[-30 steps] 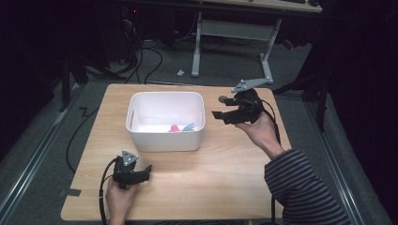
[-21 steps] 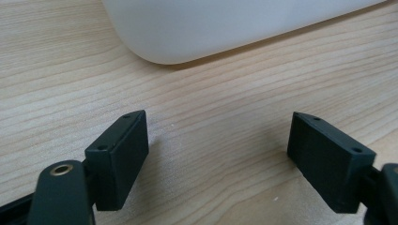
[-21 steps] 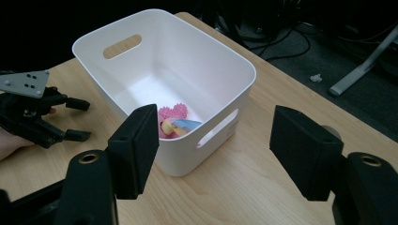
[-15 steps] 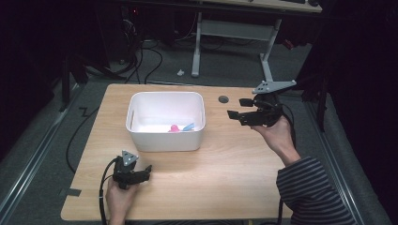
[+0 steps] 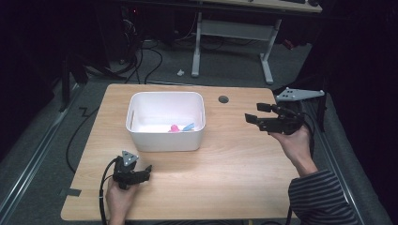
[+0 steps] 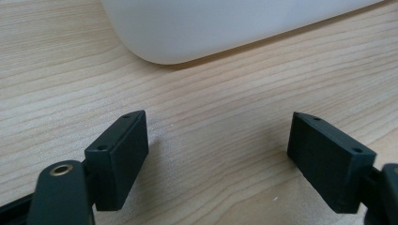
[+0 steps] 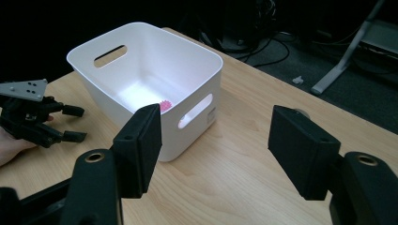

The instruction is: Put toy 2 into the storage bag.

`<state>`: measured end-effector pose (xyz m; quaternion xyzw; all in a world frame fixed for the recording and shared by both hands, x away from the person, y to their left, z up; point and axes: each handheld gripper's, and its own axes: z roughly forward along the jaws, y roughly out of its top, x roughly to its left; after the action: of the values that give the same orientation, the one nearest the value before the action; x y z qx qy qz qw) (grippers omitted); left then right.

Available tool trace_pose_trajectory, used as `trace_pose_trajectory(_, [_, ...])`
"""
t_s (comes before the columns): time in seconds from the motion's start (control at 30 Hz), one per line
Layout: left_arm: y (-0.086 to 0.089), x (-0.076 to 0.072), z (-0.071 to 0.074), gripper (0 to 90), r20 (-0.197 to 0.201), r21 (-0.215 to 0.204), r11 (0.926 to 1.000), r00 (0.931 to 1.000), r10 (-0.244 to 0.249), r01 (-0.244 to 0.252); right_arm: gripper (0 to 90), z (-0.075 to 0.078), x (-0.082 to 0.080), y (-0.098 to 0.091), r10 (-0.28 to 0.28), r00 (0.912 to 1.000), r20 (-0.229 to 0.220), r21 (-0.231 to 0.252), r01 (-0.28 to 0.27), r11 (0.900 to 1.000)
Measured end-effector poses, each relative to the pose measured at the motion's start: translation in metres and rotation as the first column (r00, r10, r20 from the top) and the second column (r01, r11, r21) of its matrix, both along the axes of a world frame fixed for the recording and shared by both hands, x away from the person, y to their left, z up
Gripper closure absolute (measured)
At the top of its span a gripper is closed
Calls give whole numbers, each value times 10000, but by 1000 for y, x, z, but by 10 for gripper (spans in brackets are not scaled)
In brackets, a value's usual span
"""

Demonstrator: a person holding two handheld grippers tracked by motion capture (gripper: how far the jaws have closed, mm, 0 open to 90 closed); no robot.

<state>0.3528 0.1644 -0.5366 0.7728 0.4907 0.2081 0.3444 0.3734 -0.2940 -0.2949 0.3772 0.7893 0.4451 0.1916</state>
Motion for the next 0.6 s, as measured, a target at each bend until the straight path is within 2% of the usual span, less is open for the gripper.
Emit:
trace_pose_trajectory(0.4, [0,0,0,209,0,-2,10000,10000,-1,1,363,-11,-23,-38,-693,9975,132,498,685,9964])
trace_pose_trajectory(0.6, [0,0,0,208,0,9,10000,10000,-6,6,364,-20,-31,-46,-802,9968,58,600,797,9950])
